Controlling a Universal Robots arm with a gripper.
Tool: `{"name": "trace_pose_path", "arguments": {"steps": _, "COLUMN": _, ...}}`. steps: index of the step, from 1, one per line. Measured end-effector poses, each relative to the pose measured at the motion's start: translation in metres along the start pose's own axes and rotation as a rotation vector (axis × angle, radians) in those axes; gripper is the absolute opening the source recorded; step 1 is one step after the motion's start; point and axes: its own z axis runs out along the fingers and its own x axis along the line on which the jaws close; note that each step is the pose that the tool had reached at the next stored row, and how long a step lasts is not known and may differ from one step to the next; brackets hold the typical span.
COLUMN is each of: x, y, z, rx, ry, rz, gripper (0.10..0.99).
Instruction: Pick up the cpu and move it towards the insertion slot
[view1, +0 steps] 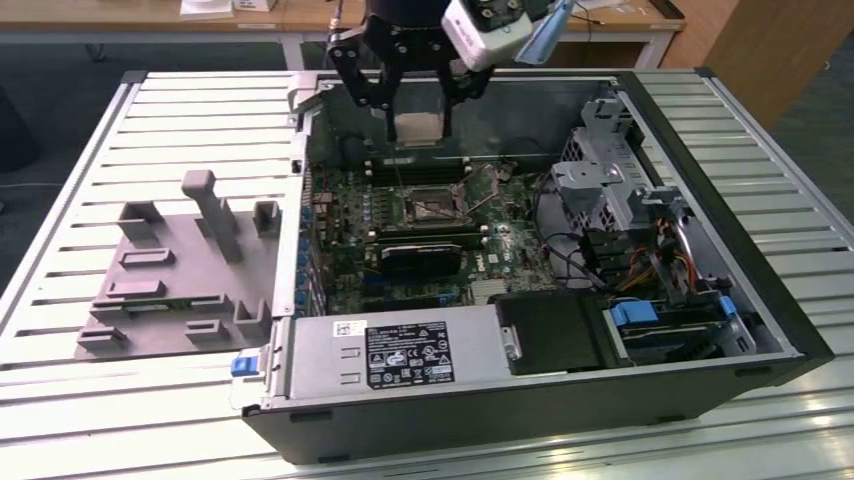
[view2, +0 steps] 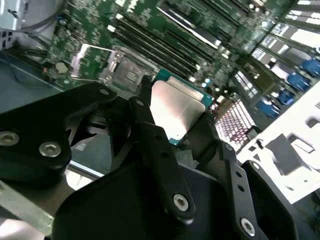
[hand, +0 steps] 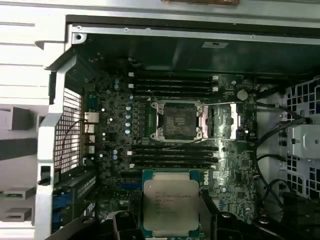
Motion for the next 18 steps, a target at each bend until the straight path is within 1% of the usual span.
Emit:
{"name": "trace_pose_path", "arguments": {"steps": 2, "x": -0.0088, "y": 0.0000, "z": 0.0009, "rx": 0.000, "ry": 0.0012, "rz": 0.000, "gripper": 0.537}}
{"name": "trace_pose_path", "arguments": {"steps": 5, "x": -0.0200, "y": 0.0006, "z": 0.0028, "rx": 0.000, "ry": 0.0025, "rz": 0.000, "gripper": 0.537}}
{"name": "trace_pose_path", "arguments": {"steps": 10, "x": -0.0340, "y": 0.0047, "z": 0.0071, "rx": 0.000, "ry": 0.0047, "rz": 0.000, "gripper": 0.537}}
{"name": "trace_pose_path", "arguments": {"steps": 12, "x": -0.0374, "y": 0.0077, "z": 0.0089, "rx": 0.000, "ry": 0.0051, "rz": 0.000, "gripper": 0.537}}
{"name": "trace_pose_path", "arguments": {"steps": 18, "x": -0.0414, "y": 0.0215, "z": 0.0133, "rx": 0.000, "ry": 0.0052, "rz": 0.000, "gripper": 0.537}}
